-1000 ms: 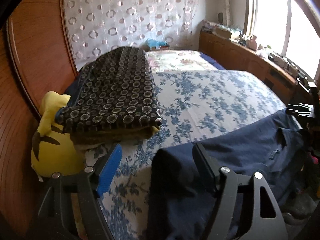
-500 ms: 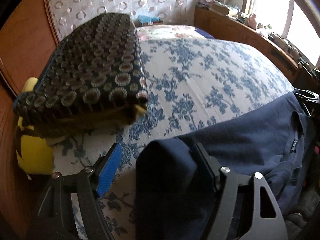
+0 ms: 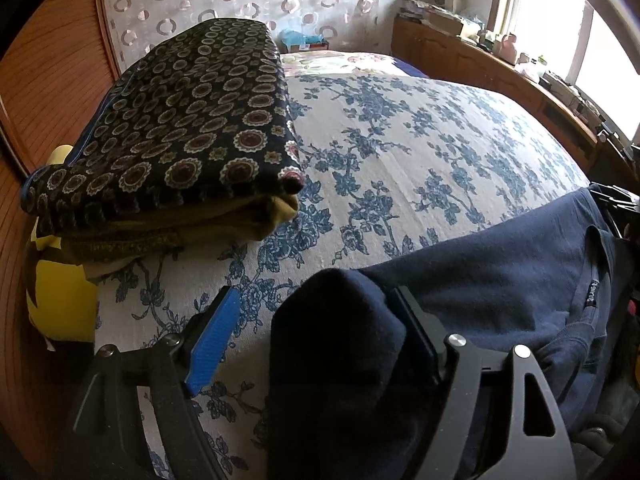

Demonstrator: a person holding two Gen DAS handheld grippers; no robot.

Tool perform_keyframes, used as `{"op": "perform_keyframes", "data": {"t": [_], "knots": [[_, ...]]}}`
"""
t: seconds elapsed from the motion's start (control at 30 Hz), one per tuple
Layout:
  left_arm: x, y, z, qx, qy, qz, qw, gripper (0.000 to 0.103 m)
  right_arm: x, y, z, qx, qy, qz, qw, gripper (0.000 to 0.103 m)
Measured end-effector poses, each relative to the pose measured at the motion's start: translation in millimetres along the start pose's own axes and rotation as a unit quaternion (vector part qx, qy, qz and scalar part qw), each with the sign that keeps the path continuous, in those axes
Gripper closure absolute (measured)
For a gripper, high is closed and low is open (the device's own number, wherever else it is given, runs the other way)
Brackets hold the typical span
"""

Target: Fold small clothes

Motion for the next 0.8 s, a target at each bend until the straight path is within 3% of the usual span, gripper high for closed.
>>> {"op": "perform_keyframes", "data": {"t": [0.03,0.07,0.1,0.17,0.2,0.23,0.3,0.5,0.67,0.73,0.8], "knots": [[-3.4,1.0,-0.7,-0.002,-0.009,0.003,1.0,0.04,3.5,-0.1,-1.0,0.003,0.006,-0.004,1.0,0.04],[-9.4,2.3,-2.4,-0.002,-0.026,0.008,0.9996,0.059,9.0,-1.1,-2.4,0.007,0.016,-0.016,1.0,0.042],[-15.7,1.9,-4.1,0.005,-0.038,0.015,0.9991,0.067,13.0,-2.7,-3.8,0.01,0.022,-0.03,0.999,0.047],[-19.5,2.3,-5.4,0.008,-0.037,0.024,0.999,0.076,14.0,-4.3,-6.3,0.014,0.03,-0.026,0.999,0.053],[-22.3,2.2,-6.0,0.009,-0.039,0.028,0.9988,0.079,15.0,-4.9,-8.0,0.016,0.037,-0.024,0.999,0.067],[-23.3,1.8,-6.1,0.011,-0.038,0.03,0.9988,0.079,16.9,-5.7,-9.7,0.019,0.048,-0.023,0.998,0.081],[-26.1,1.9,-7.9,0.013,-0.037,0.033,0.9987,0.083,19.9,-6.8,-13.1,0.021,0.065,-0.016,0.998,0.089],[-32.8,10.5,-25.8,-0.004,-0.034,0.05,0.9981,0.084,30.5,0.7,-34.7,-0.004,0.067,-0.034,0.997,0.092],[-31.7,4.8,-13.5,0.027,-0.03,0.068,0.9969,0.084,38.5,6.5,-47.0,-0.025,0.063,-0.043,0.997,0.092],[-30.6,0.2,-9.9,0.037,-0.026,0.071,0.9965,0.081,40.0,6.4,-48.4,-0.027,0.063,-0.045,0.997,0.092],[-28.4,0.3,-5.8,0.048,-0.024,0.067,0.9963,0.073,40.2,5.9,-47.8,-0.027,0.063,-0.045,0.997,0.092]]}}
Point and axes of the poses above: each gripper's, at about its wrist camera, not at the fingertips, and z roughly the way its jaws point, x to its left, y to its top, the point moved 10 cm from there along z, roughly the way its jaws point, and after that the axes turned 12 degrees about -x, right-handed, at the moved point
